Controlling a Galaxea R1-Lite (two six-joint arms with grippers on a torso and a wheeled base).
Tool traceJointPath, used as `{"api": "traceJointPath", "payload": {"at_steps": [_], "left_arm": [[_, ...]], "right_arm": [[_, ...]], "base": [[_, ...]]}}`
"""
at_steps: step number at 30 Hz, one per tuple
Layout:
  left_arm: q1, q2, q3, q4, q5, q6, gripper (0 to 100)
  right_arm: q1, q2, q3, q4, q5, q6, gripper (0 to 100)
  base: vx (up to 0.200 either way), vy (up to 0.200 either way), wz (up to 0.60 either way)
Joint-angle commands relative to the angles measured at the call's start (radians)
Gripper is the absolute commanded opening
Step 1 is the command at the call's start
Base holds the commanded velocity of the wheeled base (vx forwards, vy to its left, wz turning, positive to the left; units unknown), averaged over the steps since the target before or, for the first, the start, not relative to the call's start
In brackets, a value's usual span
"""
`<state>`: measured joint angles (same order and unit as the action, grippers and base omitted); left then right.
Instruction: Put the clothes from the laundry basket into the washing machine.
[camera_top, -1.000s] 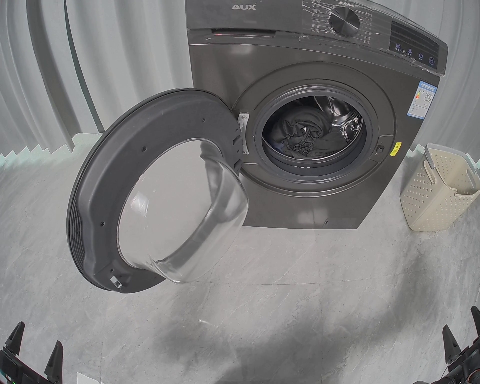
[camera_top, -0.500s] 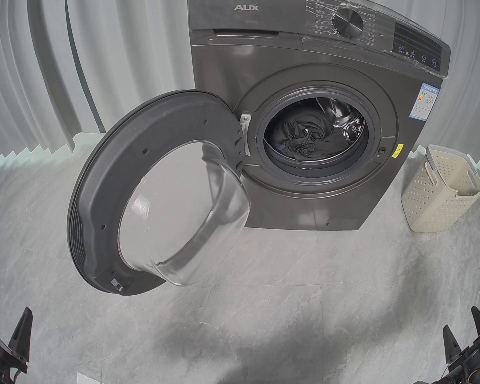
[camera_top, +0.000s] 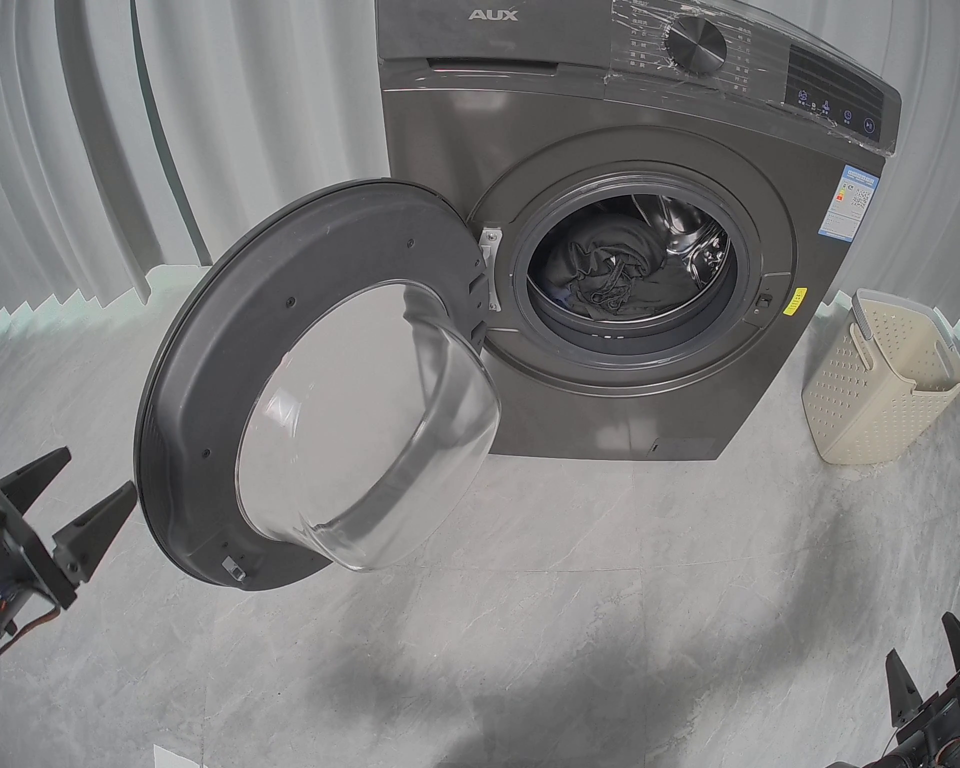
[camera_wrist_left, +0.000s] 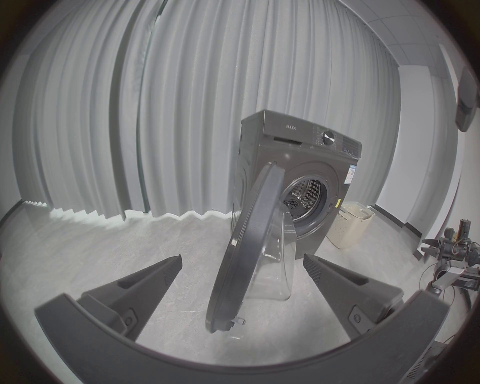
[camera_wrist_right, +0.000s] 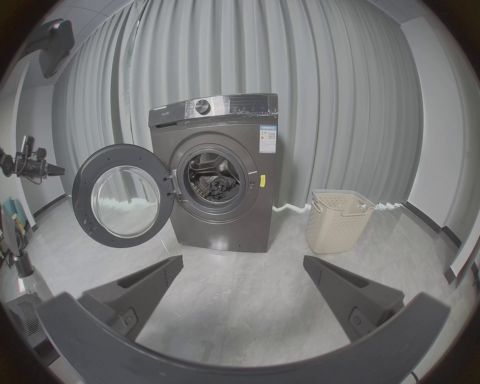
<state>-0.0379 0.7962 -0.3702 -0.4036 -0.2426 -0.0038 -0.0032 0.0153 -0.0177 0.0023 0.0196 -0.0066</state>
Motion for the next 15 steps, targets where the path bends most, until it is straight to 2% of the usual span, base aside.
{"api": "traceJointPath", "payload": {"at_steps": [1,3,11,13,14,15], "left_arm": [[-0.007,0.235,-0.058,-0.069,-0.049,-0.005,100],[-0.008,0.27,-0.069,-0.09,-0.054,-0.004,100],[-0.099,0.362,-0.073,-0.195,-0.049,-0.008,100],[-0.099,0.362,-0.073,-0.195,-0.049,-0.008,100],[-0.175,0.356,-0.067,-0.198,-0.046,-0.01,100],[-0.181,0.354,-0.067,-0.198,-0.046,-0.01,100]], "right_arm": [[0.0,-0.005,0.016,-0.001,0.0,-0.001,100],[0.0,-0.005,0.016,0.001,0.002,-0.001,100],[0.0,-0.005,0.016,-0.001,0.002,-0.001,100],[0.0,-0.005,0.016,-0.001,0.002,-0.001,100],[0.0,-0.005,0.016,-0.001,0.002,-0.001,100],[0.0,-0.005,0.016,0.001,0.002,-0.001,100]], "base": [[0.0,0.0,0.0],[0.0,0.0,0.0],[0.0,0.0,0.0],[0.0,0.0,0.0],[0.0,0.0,0.0],[0.0,0.0,0.0]]}}
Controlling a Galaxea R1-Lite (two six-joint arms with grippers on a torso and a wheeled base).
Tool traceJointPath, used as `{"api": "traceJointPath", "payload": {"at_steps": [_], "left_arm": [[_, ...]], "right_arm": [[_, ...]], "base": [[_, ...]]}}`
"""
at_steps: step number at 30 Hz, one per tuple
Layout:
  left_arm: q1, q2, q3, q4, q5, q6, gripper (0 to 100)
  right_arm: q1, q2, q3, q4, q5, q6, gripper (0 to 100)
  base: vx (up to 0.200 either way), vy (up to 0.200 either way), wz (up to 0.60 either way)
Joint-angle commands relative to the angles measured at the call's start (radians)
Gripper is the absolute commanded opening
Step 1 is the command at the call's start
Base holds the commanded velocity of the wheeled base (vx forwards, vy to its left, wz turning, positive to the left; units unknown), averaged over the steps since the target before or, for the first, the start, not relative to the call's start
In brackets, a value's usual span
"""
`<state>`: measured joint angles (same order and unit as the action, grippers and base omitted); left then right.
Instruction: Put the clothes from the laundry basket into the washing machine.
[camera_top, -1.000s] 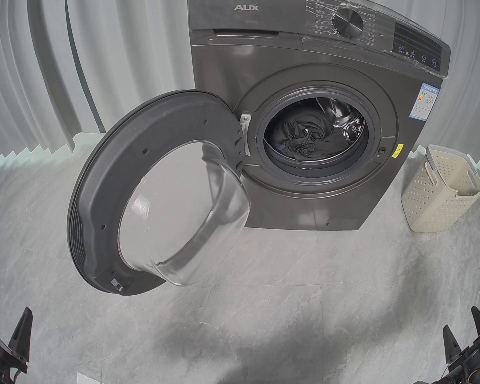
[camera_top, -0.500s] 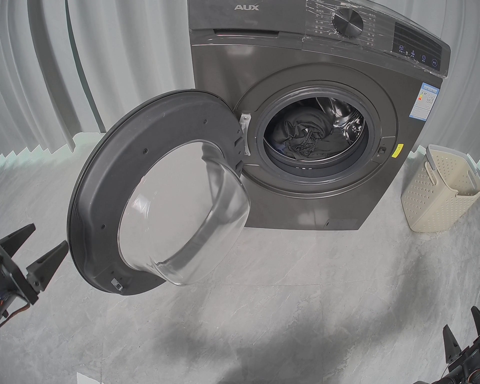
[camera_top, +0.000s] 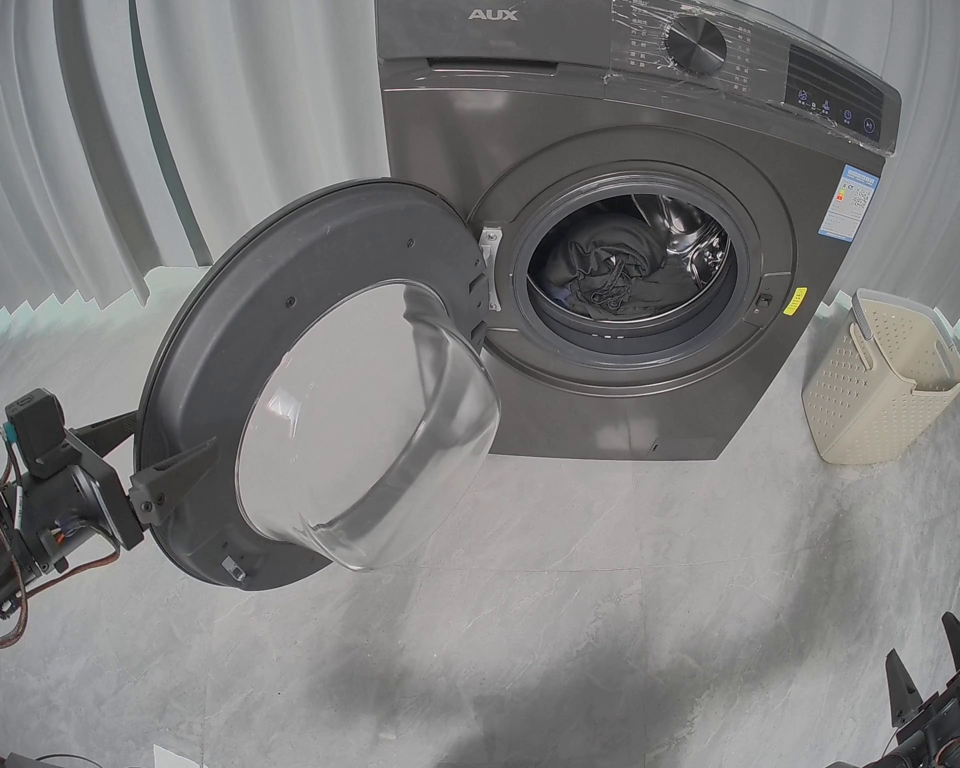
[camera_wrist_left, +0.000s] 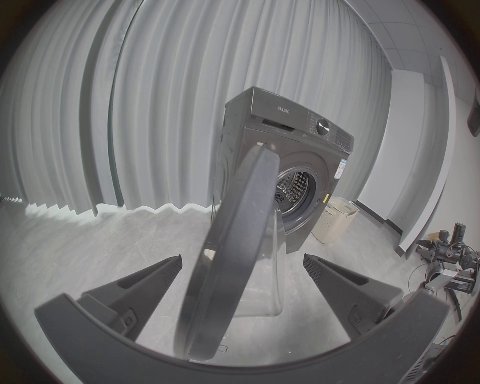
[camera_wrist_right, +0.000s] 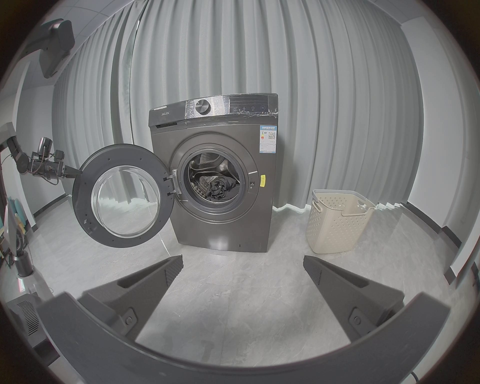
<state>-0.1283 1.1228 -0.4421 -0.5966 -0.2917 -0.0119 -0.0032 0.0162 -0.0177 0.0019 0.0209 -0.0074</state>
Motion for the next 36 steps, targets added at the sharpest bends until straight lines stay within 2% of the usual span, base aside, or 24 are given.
{"api": "traceJointPath", "payload": {"at_steps": [1,3,6,11,15,19,20,25,26,27,29,33,36], "left_arm": [[-0.157,0.019,0.013,-0.005,0.003,-0.003,100],[-0.229,-0.004,0.026,-0.005,0.005,-0.003,100],[-0.289,-0.034,0.04,-0.005,0.003,-0.019,100],[-0.32,-0.078,0.065,-0.002,-0.003,-0.043,100],[-0.312,-0.083,0.071,-0.005,0.003,-0.045,100],[-0.275,-0.092,0.057,-0.012,0.006,-0.049,100],[-0.221,-0.106,0.054,-0.028,0.005,-0.048,100],[-0.103,-0.138,0.062,-0.057,0.002,-0.046,100],[-0.103,-0.138,0.062,-0.057,0.002,-0.046,100],[-0.048,-0.133,0.065,-0.052,-0.001,-0.045,100],[0.001,-0.12,0.076,-0.051,-0.006,-0.042,100],[0.015,-0.064,0.092,-0.066,-0.003,-0.037,100],[-0.002,-0.011,0.092,-0.061,-0.004,-0.03,100]], "right_arm": [[0.0,-0.005,0.016,0.001,0.001,0.0,100],[0.0,-0.005,0.016,0.0,0.001,0.0,100],[0.0,-0.005,0.016,0.0,0.001,0.0,100],[-0.001,-0.005,0.016,0.0,-0.001,0.0,100],[0.0,-0.005,0.016,0.0,-0.001,0.0,100],[0.0,-0.005,0.016,0.0,-0.001,0.0,100],[0.0,-0.005,0.016,0.0,-0.001,0.0,100],[0.0,-0.005,0.016,0.0,-0.001,0.0,100],[0.0,-0.005,0.016,0.0,-0.001,0.0,100],[0.0,-0.005,0.016,0.001,-0.001,0.0,100],[-0.001,-0.005,0.016,0.001,-0.001,0.0,100],[0.0,-0.005,0.016,0.001,-0.001,0.0,100],[0.0,-0.005,0.016,0.001,0.002,0.0,100]], "base": [[0.0,0.0,0.0],[0.0,0.0,0.0],[0.0,0.0,0.0],[0.0,0.0,0.0],[0.0,0.0,0.0],[0.0,0.0,0.0],[0.0,0.0,0.0],[0.0,0.0,0.0],[0.0,0.0,0.0],[0.0,0.0,0.0],[0.0,0.0,0.0],[0.0,0.0,0.0],[0.0,0.0,0.0]]}}
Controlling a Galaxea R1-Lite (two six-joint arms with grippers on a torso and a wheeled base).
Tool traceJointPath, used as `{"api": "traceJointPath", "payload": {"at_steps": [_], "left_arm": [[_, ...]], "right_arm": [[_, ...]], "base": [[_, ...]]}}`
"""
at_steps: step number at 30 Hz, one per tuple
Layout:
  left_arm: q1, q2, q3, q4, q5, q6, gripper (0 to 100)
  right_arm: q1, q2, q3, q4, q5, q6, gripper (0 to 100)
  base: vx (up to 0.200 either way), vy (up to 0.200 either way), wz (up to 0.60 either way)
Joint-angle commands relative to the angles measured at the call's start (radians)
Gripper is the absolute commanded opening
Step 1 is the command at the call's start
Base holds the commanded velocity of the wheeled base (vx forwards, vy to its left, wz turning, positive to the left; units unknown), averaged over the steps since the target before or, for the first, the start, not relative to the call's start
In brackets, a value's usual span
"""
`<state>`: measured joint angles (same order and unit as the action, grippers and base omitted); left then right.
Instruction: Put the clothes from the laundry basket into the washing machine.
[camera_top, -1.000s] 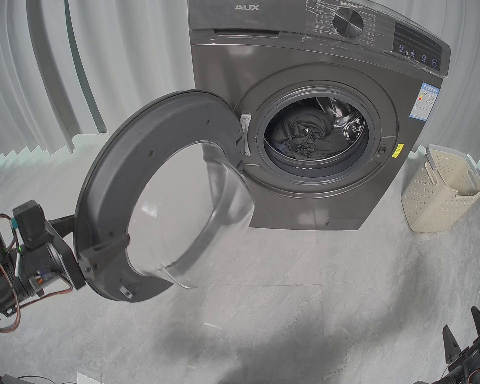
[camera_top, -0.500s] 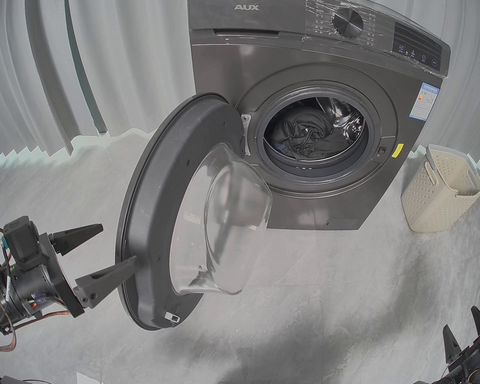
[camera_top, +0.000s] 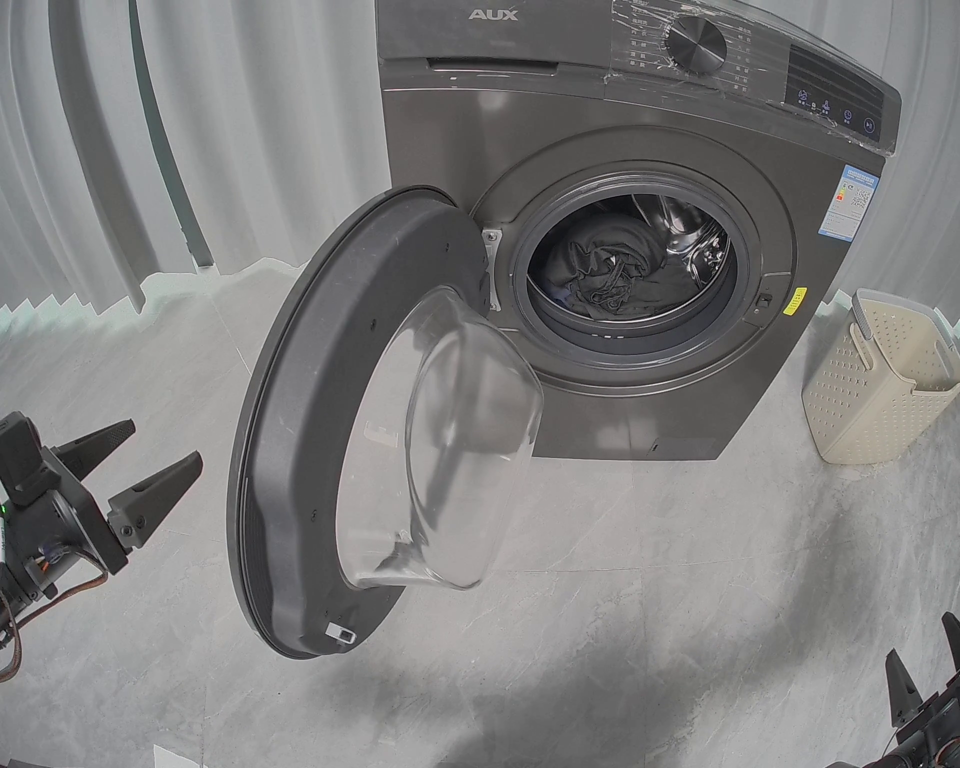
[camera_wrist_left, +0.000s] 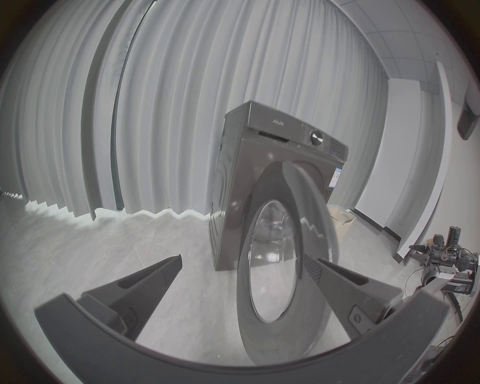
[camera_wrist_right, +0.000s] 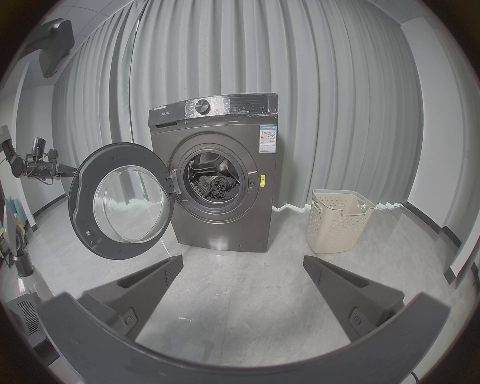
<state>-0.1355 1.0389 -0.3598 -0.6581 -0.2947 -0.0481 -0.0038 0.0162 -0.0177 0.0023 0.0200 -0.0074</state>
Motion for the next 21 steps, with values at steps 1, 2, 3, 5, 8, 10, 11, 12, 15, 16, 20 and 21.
{"api": "traceJointPath", "payload": {"at_steps": [1,2,3,5,8,10,11,12,15,16,20,21], "left_arm": [[-0.006,0.09,0.009,0.0,-0.003,0.008,100],[-0.027,0.113,0.007,-0.002,-0.003,0.01,100],[-0.053,0.138,0.002,-0.005,0.0,0.013,100],[-0.102,0.185,-0.008,-0.015,0.005,0.013,100],[-0.171,0.231,-0.025,-0.058,0.009,0.007,100],[-0.225,0.259,-0.044,-0.09,0.015,-0.001,100],[-0.248,0.276,-0.057,-0.101,0.025,-0.003,100],[-0.271,0.297,-0.071,-0.109,0.035,-0.004,100],[-0.326,0.363,-0.11,-0.127,0.063,-0.016,100],[-0.332,0.372,-0.114,-0.133,0.065,-0.018,100],[-0.365,0.443,-0.151,-0.192,0.068,-0.022,100],[-0.371,0.483,-0.174,-0.225,0.072,-0.022,100]], "right_arm": [[0.001,-0.005,0.016,0.001,0.003,0.0,100],[0.001,-0.005,0.016,0.001,0.003,0.0,100],[0.001,-0.005,0.016,0.001,0.003,0.0,100],[0.001,-0.005,0.016,0.001,0.003,0.0,100],[0.001,-0.005,0.016,0.001,0.003,0.0,100],[0.001,-0.005,0.016,0.001,0.003,0.0,100],[0.001,-0.005,0.016,0.001,0.005,0.0,100],[0.001,-0.005,0.016,0.001,0.005,0.0,100],[0.002,-0.005,0.016,0.001,0.005,0.0,100],[0.001,-0.005,0.016,0.001,0.003,0.0,100],[0.001,-0.005,0.016,0.001,0.005,0.0,100],[0.001,-0.005,0.016,0.001,0.006,0.0,100]], "base": [[0.0,0.0,0.0],[0.0,0.0,0.0],[0.0,0.0,0.0],[0.0,0.0,0.0],[0.0,0.0,0.0],[0.0,0.0,0.0],[0.0,0.0,0.0],[0.0,0.0,0.0],[0.0,0.0,0.0],[0.0,0.0,0.0],[0.0,0.0,0.0],[0.0,0.0,0.0]]}}
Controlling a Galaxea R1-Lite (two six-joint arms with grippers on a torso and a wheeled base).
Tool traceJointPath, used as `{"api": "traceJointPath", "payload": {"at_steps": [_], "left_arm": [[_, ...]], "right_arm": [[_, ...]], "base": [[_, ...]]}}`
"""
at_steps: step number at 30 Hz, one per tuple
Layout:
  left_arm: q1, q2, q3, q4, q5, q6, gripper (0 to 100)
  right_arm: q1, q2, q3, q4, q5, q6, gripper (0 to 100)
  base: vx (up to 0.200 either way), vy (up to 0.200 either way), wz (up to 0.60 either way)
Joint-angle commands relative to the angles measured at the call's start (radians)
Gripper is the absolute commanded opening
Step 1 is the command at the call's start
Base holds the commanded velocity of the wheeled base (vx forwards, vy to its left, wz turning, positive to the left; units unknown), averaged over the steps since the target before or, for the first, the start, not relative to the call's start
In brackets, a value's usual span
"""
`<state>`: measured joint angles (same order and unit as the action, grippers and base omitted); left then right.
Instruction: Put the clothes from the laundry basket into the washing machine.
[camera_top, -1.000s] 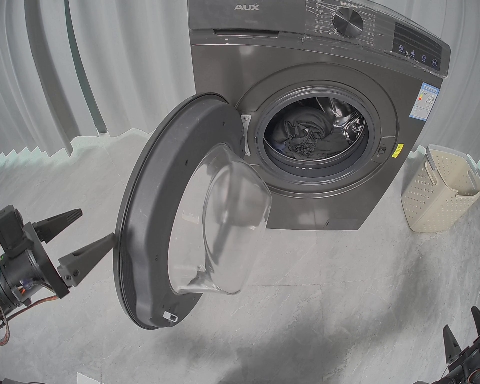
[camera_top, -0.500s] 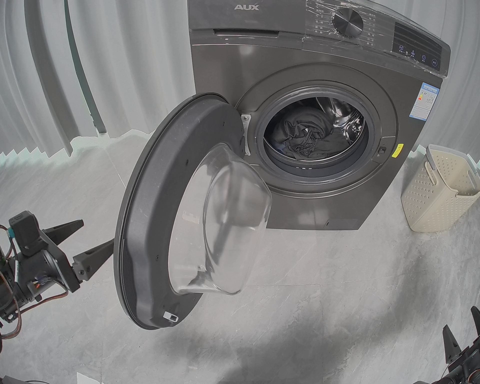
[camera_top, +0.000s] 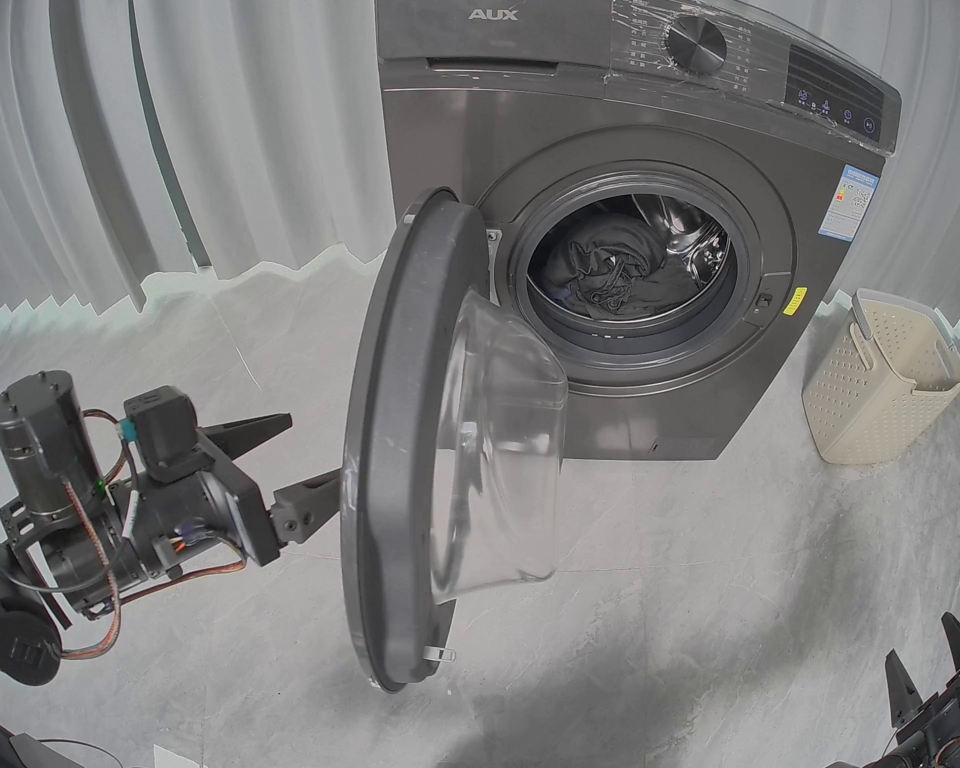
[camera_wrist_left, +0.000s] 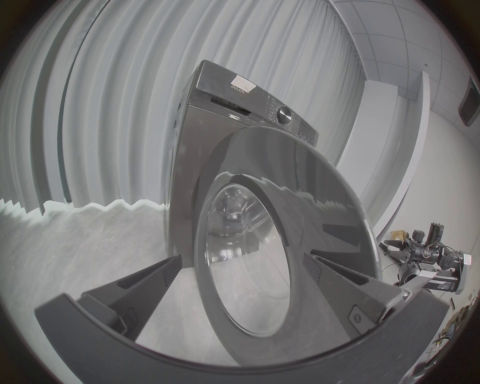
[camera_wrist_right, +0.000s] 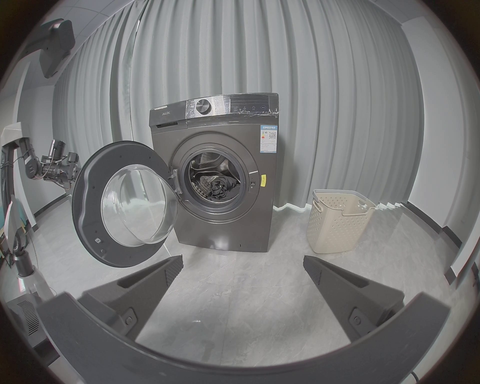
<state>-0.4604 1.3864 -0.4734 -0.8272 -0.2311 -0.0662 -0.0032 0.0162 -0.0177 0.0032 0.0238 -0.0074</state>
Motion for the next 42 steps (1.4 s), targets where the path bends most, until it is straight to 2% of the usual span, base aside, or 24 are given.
{"api": "traceJointPath", "payload": {"at_steps": [1,8,9,14,16,19,25,35,37,38,42], "left_arm": [[-0.05,0.152,-0.073,-0.069,0.012,-0.004,100],[-0.103,0.232,-0.148,-0.108,0.047,-0.035,100],[-0.13,0.269,-0.194,-0.119,0.075,-0.049,100],[-0.181,0.364,-0.297,-0.159,0.168,-0.064,100],[-0.188,0.378,-0.307,-0.17,0.179,-0.07,100],[-0.218,0.454,-0.375,-0.22,0.191,-0.103,100],[-0.218,0.557,-0.473,-0.262,0.196,-0.109,100],[-0.199,0.723,-0.749,-0.274,0.259,-0.113,100],[-0.193,0.734,-0.772,-0.274,0.266,-0.118,100],[-0.184,0.747,-0.814,-0.266,0.277,-0.133,100],[-0.165,0.781,-0.889,-0.256,0.289,-0.15,100]], "right_arm": [[0.0,-0.005,0.016,0.0,0.002,0.0,100],[0.0,-0.005,0.016,0.0,0.002,0.0,100],[0.0,-0.005,0.016,0.0,0.002,0.0,100],[0.0,-0.005,0.016,0.0,0.002,0.0,100],[0.0,-0.005,0.016,0.0,0.002,0.0,100],[0.0,-0.005,0.016,0.0,0.002,0.0,100],[0.0,-0.005,0.016,0.0,0.002,-0.002,100],[0.0,-0.005,0.016,0.0,0.002,-0.002,100],[0.0,-0.005,0.016,0.0,0.002,0.0,100],[0.0,-0.005,0.016,0.0,0.002,-0.002,100],[0.0,-0.005,0.016,0.0,0.002,0.0,100]], "base": [[0.0,0.0,0.0],[0.0,0.0,0.0],[0.0,0.0,0.0],[0.0,0.0,0.0],[0.0,0.0,0.0],[0.0,0.0,0.0],[0.0,0.0,0.0],[0.0,0.0,0.0],[0.0,0.0,0.0],[0.0,0.0,0.0],[0.0,0.0,0.0]]}}
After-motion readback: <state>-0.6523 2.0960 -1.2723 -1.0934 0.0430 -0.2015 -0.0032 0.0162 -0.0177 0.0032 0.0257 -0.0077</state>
